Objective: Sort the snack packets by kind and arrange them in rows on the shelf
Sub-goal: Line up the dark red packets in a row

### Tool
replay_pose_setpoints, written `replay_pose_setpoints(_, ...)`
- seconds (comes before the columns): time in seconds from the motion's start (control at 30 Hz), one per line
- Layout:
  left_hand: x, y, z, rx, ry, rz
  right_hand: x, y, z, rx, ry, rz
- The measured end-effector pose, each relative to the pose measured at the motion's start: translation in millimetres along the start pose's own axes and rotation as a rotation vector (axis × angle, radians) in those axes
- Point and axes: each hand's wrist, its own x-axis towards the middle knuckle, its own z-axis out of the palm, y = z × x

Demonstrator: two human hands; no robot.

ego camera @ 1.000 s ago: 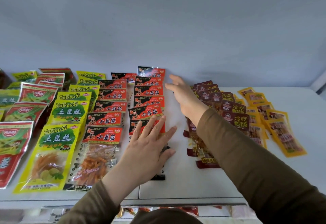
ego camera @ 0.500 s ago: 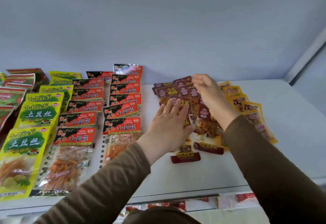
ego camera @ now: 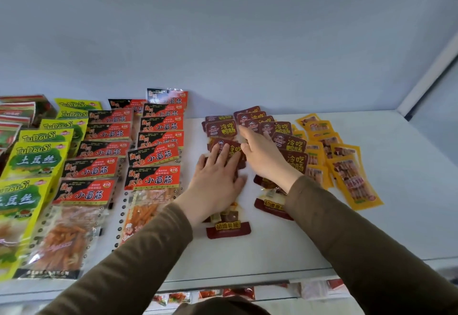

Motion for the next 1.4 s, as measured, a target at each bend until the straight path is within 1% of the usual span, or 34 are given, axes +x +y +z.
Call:
replay_pose_setpoints(0.1,-6.1,-3.0,-2.4,-0.085,-0.037,-0.018,-0.7,5.3,-6.2,-0.053,-0.01,-0.006)
replay_pose_setpoints(0.13,-9.3,0.4,-11.1,-0.166,-0.024,-0.03,-0.8,4.1,-9.6,-0.05,-0.006,-0.006)
replay_pose_setpoints(0.2,-0.7,-1.4,-23.9,-0.381,0.062,-0.079,1.8,-3.3,-13.4,0.029,0.039,-0.008)
replay_pose_setpoints(0.23,7.7,-4.7,-32.1,-0.531,0.098,-0.131,4.3,-9.9,-14.4,0.124,0.055,0.004)
replay_pose_setpoints(0.27,17.7,-8.9,-40.8,-0.737,0.128,-0.2,7.5,-17.7,-14.3,0.25,0.041,0.038)
replay_pose_setpoints(0.33,37.0,-17.4,-51.9,-1.202,0.153,-0.424,15.5,-35.1,-14.6,0.505,-0.029,0.155)
replay_pose_setpoints(0.37,45.2,-19.8,-55.7,-1.37,0.146,-0.546,19.8,-42.6,-15.2,0.591,-0.055,0.23)
replay_pose_setpoints(0.4,50.2,-20.9,-59.7,-1.466,0.139,-0.624,25.6,-48.1,-14.5,0.64,-0.055,0.291)
replay_pose_setpoints(0.53,66.1,-18.8,-72.2,-1.559,0.151,-0.706,46.5,-63.5,-3.4,0.827,0.031,0.464)
replay_pose_setpoints(0.6,74.7,-21.7,-76.4,-1.556,0.153,-0.757,52.9,-66.6,0.9,0.924,0.06,0.531)
replay_pose_setpoints(0.7,84.9,-29.9,-76.5,-1.572,0.164,-0.814,55.1,-66.1,-5.6,0.876,0.044,0.571)
replay_pose_setpoints(0.77,88.5,-33.1,-74.9,-1.559,0.142,-0.836,55.4,-62.0,-8.3,0.871,0.037,0.611)
replay_pose_setpoints(0.83,93.9,-34.9,-71.5,-1.52,0.145,-0.843,54.3,-58.6,-7.1,0.903,0.04,0.585)
replay_pose_setpoints(0.9,96.9,-34.6,-69.7,-1.457,0.184,-0.809,51.8,-54.8,-4.1,0.946,0.046,0.543)
replay_pose_setpoints(1.0,103.4,-36.6,-64.8,-1.364,0.268,-0.747,48.8,-52.5,-6.2,1.045,0.071,0.542)
replay_pose_setpoints(1.13,103.7,-39.3,-63.2,-1.352,0.34,-0.648,63.4,-48.1,-9.9,0.909,0.073,0.48)
replay_pose_setpoints(1.27,100.1,-43.6,-65.1,-1.433,0.347,-0.553,74.0,-46.8,-7.7,0.932,0.07,0.491)
replay_pose_setpoints(1.4,95.9,-42.6,-68.8,-1.541,0.35,-0.512,80.4,-37.2,1.6,1.007,0.184,0.48)
